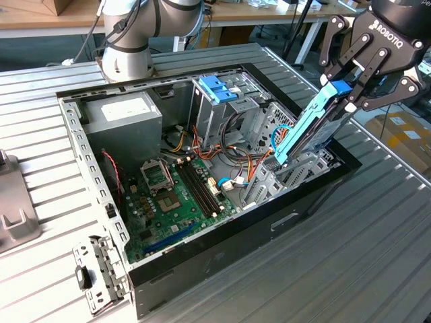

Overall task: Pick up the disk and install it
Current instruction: 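Insert the disk into the insertion slot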

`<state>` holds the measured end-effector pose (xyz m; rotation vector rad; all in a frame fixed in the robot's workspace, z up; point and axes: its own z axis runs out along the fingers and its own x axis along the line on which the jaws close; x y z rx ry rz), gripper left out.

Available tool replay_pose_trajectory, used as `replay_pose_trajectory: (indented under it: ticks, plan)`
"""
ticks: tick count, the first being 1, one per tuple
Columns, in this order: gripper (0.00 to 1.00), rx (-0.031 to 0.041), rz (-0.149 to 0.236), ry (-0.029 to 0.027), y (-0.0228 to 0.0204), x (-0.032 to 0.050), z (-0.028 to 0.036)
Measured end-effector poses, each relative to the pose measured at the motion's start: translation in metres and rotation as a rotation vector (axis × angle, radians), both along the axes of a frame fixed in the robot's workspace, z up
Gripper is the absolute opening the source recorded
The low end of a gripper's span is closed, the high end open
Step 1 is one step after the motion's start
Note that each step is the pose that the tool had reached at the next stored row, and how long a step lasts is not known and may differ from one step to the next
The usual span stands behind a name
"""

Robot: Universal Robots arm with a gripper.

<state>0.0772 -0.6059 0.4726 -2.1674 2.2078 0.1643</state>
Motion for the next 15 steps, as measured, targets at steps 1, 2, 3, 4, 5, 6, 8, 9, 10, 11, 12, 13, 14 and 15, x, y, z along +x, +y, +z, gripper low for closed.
replay_pose_trajectory:
  ticks: [1, 2, 3, 4, 5, 6, 8, 9, 10, 11, 12, 13, 14, 15]
  plan:
    - [0.37, 0.0, 0.0, 0.0, 0.0, 0.0, -0.0001]
    - [0.37, 0.0, 0.0, 0.0, 0.0, -0.0001, -0.0003]
    - [0.37, 0.0, 0.0, 0.0, 0.0, -0.0001, -0.0003]
    - [0.37, 0.0, 0.0, 0.0, 0.0, -0.0001, -0.0005]
    - [0.37, 0.0, 0.0, 0.0, 0.0, -0.0002, -0.0008]
    - [0.37, 0.0, 0.0, 0.0001, 0.0, -0.0002, -0.0011]
    - [0.37, 0.0, 0.0, 0.0, 0.0, -0.0002, -0.0017]
    - [0.37, 0.0, 0.0, 0.0, 0.0, -0.0002, -0.0018]
    - [0.37, 0.0, 0.0, 0.0, 0.0, -0.0002, -0.0021]
    - [0.37, -0.0001, 0.0, 0.0, 0.0, -0.0002, -0.0022]
    - [0.37, 0.0, 0.0, 0.0, 0.0, -0.0002, -0.0026]
    - [0.37, 0.0, 0.0, 0.0, 0.0, -0.0002, -0.0027]
    - [0.37, 0.0, 0.0, 0.0, 0.0, -0.0002, -0.0029]
    - [0.37, 0.0, 0.0, 0.0, 0.0, -0.0002, -0.0032]
